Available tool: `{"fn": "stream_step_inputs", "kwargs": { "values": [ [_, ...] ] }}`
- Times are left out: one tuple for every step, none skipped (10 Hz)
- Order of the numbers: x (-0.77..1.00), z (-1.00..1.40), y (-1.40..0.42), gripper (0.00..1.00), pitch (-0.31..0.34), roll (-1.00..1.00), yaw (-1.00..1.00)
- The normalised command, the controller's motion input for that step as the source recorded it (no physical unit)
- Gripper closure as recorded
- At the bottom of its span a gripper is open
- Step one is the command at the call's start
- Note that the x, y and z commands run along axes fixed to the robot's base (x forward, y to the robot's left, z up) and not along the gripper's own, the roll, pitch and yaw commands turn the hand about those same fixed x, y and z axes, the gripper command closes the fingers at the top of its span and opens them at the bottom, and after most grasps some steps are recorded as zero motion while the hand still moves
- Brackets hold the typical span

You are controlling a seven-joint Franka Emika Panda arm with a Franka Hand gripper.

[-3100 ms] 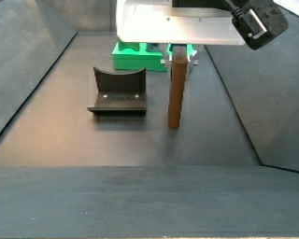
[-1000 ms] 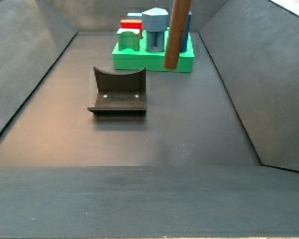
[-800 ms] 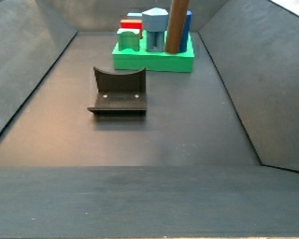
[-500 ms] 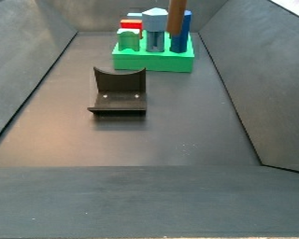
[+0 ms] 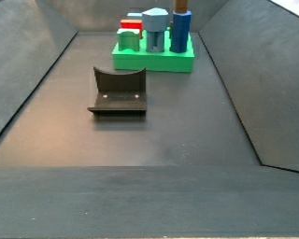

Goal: Pick up the square-circle object. Move up. Move to above the board. Insert the square-circle object.
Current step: Move to above the board.

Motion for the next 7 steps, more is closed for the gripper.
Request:
{"fn": "stream_step_inputs", "kwargs": {
  "values": [
    [0.05, 0.0, -1.0, 1.0, 0.174, -0.01, 0.04],
    [0.06, 0.0, -1.0, 1.0, 0.116, -0.01, 0.02],
    [0.07, 0.01, -1.0, 1.0, 0.108, 0.0, 0.01],
    [0.09, 0.01, -1.0, 1.0, 0.113, 0.0, 0.01],
    [0.09, 0.01, -1.0, 1.0, 0.116, -0.01, 0.01],
    [0.12, 0.02, -1.0, 1.0, 0.119, 0.01, 0.01],
    [0.13, 0.02, -1.0, 1.0, 0.125, 0.01, 0.01]
  ]
}}
